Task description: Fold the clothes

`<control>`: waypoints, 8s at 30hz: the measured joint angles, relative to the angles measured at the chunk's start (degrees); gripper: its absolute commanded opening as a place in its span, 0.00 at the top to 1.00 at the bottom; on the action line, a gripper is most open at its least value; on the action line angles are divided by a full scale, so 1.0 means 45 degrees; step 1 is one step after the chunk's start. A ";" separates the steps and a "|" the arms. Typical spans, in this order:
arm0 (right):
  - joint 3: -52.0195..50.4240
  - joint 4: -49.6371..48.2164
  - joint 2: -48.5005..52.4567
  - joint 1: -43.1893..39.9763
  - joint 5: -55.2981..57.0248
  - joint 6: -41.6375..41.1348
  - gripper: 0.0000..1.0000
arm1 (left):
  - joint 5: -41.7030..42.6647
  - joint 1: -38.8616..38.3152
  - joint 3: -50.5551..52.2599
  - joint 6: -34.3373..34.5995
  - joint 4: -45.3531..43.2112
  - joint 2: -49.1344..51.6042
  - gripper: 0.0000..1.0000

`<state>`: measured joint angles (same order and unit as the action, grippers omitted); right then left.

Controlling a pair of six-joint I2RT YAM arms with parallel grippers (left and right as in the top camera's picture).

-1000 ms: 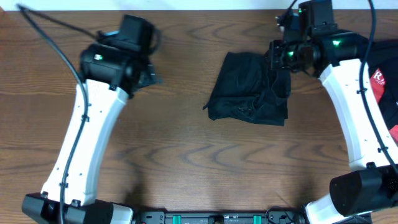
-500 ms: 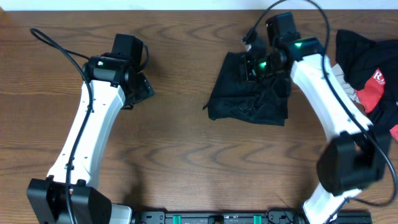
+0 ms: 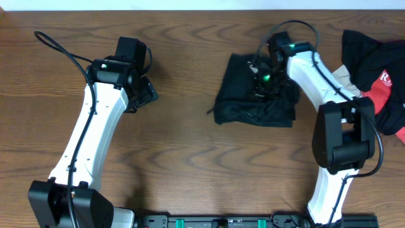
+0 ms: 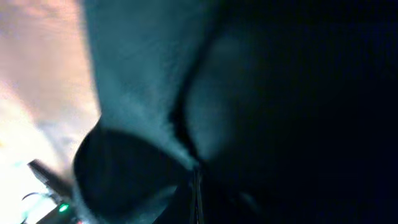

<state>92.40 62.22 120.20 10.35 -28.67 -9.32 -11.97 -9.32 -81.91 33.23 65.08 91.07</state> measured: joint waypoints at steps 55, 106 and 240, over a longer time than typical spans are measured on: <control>0.4945 0.1574 0.1423 0.2764 0.1608 -0.1758 0.84 | 0.2001 -0.0005 0.0000 -0.0194 -0.0801 0.0000 0.02; -0.0476 -0.0515 0.0369 0.1943 0.1132 0.1603 0.80 | 0.2006 -0.0005 0.0010 -0.0389 -0.0855 0.0000 0.02; 0.0952 -1.0482 0.4099 -0.1977 -0.9802 -0.0257 0.44 | 0.2006 -0.0005 0.0010 -0.0442 -0.0806 0.0000 0.02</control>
<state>96.68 15.05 138.65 1.45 -72.77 -10.48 -2.94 -9.34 -81.87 31.24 61.45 91.07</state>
